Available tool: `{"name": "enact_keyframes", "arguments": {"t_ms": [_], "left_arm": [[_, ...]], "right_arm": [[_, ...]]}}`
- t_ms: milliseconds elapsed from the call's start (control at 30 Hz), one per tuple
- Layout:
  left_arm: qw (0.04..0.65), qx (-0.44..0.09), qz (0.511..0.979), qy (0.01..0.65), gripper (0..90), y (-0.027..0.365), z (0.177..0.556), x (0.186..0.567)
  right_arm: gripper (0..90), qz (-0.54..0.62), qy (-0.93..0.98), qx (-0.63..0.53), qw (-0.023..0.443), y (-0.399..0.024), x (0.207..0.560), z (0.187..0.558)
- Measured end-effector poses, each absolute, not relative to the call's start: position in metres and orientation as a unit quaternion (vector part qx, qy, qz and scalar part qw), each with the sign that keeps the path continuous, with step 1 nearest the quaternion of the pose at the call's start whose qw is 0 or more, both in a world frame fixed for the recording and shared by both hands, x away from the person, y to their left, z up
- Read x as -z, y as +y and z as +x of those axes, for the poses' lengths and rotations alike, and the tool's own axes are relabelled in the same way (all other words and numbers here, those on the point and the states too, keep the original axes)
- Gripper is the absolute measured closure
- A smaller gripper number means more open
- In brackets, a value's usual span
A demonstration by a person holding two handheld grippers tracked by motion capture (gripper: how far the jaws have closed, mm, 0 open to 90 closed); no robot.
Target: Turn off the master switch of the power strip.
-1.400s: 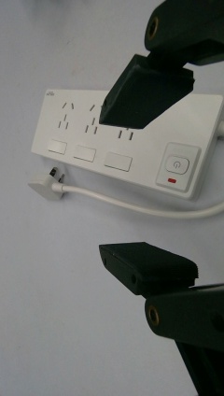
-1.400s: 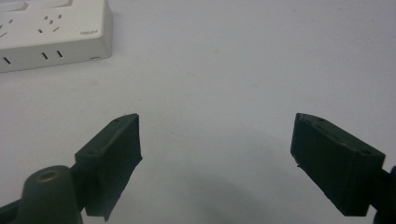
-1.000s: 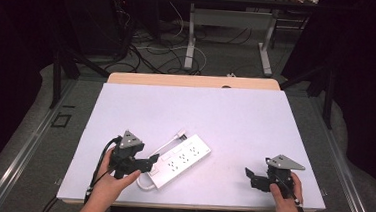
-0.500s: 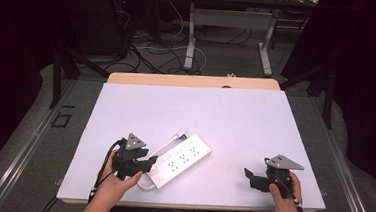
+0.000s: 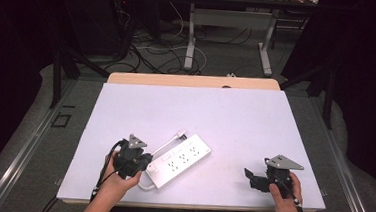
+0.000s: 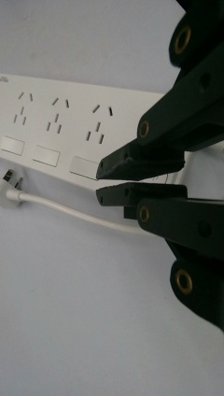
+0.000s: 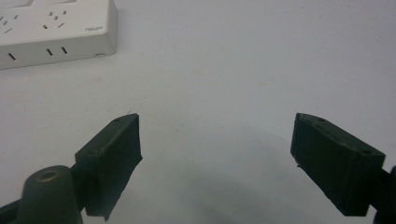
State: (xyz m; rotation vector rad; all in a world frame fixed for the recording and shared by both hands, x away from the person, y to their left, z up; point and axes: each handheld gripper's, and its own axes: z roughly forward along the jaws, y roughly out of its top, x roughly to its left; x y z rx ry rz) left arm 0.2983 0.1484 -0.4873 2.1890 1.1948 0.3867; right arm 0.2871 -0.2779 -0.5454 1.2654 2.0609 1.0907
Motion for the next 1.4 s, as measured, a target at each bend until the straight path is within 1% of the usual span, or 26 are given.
{"name": "enact_keyframes", "arguments": {"t_ms": [67,167,233,300,400,567,900,1067,1300,1400], "left_arm": [[0.298,-0.138,0.831,0.450,89.9,0.148,0.299,0.489],[0.297,-0.134,0.832,0.450,89.9,0.146,0.300,0.492],[0.285,-0.123,0.837,0.451,90.0,0.146,0.301,0.493],[0.288,-0.125,0.835,0.452,90.0,0.144,0.302,0.497],[0.290,-0.111,0.835,0.455,90.0,0.143,0.303,0.499],[0.283,-0.114,0.837,0.453,90.0,0.141,0.304,0.503],[0.258,-0.102,0.848,0.452,90.0,0.137,0.304,0.511],[0.256,-0.109,0.850,0.448,89.9,0.136,0.305,0.515],[0.232,-0.136,0.862,0.430,90.0,0.129,0.301,0.516],[0.227,-0.139,0.862,0.431,90.0,0.127,0.300,0.517]], "right_arm": [[15.7,0.464,0.753,-0.399,0.241,-0.278,0.546,0.287],[15.7,0.463,0.754,-0.398,0.242,-0.278,0.546,0.287],[15.7,0.462,0.754,-0.400,0.240,-0.278,0.546,0.287],[15.7,0.464,0.754,-0.399,0.239,-0.278,0.546,0.287],[15.7,0.464,0.754,-0.400,0.238,-0.278,0.546,0.287],[15.7,0.464,0.754,-0.399,0.239,-0.278,0.546,0.287],[15.7,0.462,0.758,-0.397,0.235,-0.278,0.547,0.287],[15.7,0.464,0.756,-0.397,0.236,-0.279,0.546,0.287],[15.7,0.463,0.756,-0.398,0.236,-0.279,0.546,0.287],[15.7,0.465,0.758,-0.393,0.233,-0.278,0.546,0.287]]}}
